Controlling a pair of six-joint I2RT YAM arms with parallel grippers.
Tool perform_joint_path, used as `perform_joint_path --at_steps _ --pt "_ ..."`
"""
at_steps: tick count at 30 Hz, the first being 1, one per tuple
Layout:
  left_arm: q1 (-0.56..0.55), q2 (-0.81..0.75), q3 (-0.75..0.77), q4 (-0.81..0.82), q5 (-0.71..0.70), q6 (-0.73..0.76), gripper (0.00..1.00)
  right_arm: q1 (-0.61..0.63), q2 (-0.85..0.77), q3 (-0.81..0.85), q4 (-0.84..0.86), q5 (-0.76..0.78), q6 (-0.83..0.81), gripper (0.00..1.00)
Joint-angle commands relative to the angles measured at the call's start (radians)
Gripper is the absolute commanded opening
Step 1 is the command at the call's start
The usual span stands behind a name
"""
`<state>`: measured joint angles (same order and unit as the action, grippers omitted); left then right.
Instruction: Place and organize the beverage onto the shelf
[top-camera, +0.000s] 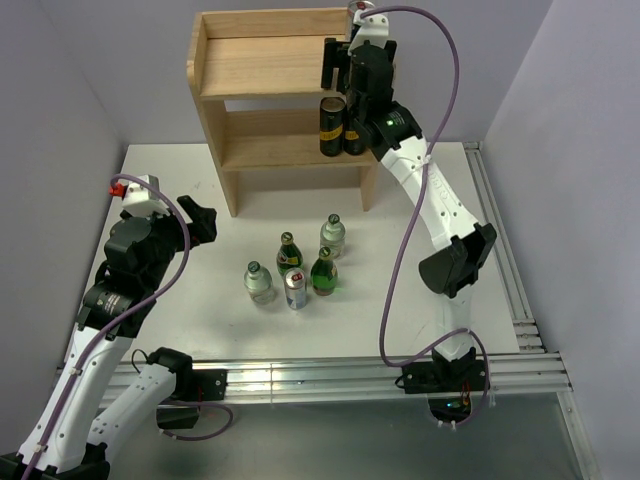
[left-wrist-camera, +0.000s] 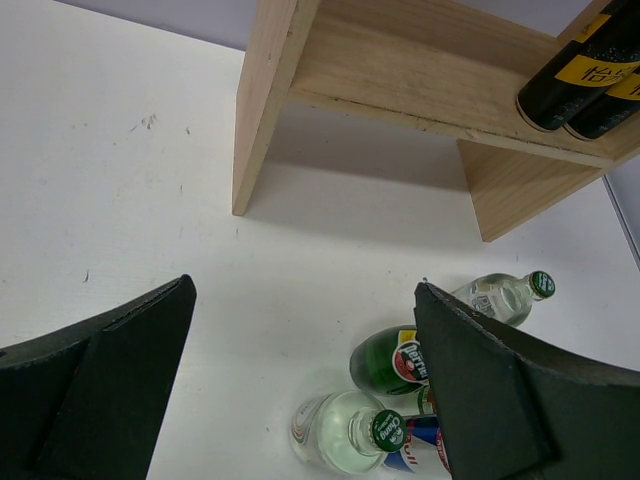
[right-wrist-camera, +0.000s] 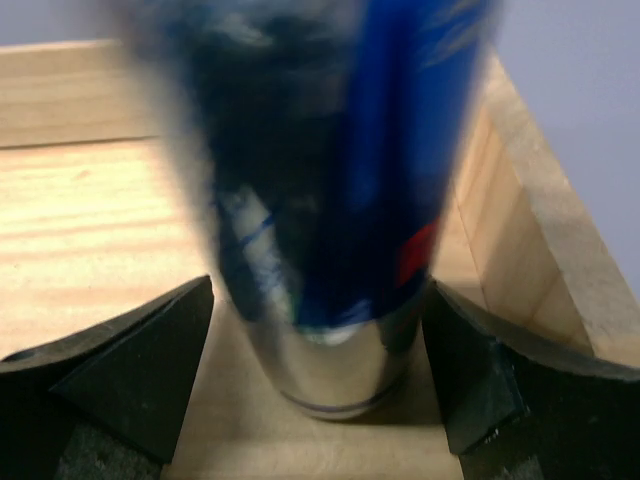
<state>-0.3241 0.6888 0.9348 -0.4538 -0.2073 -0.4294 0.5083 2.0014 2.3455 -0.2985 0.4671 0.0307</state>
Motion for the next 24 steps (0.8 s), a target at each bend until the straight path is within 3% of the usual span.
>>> perform_joint_path --at_steps 1,21,24 --pt "0.005 -0.011 -0.01 0.018 -0.001 0.02 0.98 0.001 -0.026 -0.015 0.018 0.034 -0.008 0.91" --pt "0.02 -0.02 -0.008 0.02 -0.003 0.021 0.99 0.093 -0.326 -0.411 -0.011 0.09 0.078 0.91" --pt "0.02 -0.018 -0.01 0.02 -0.001 0.021 0.99 0.146 -0.4 -0.541 0.002 0.151 0.107 0.9"
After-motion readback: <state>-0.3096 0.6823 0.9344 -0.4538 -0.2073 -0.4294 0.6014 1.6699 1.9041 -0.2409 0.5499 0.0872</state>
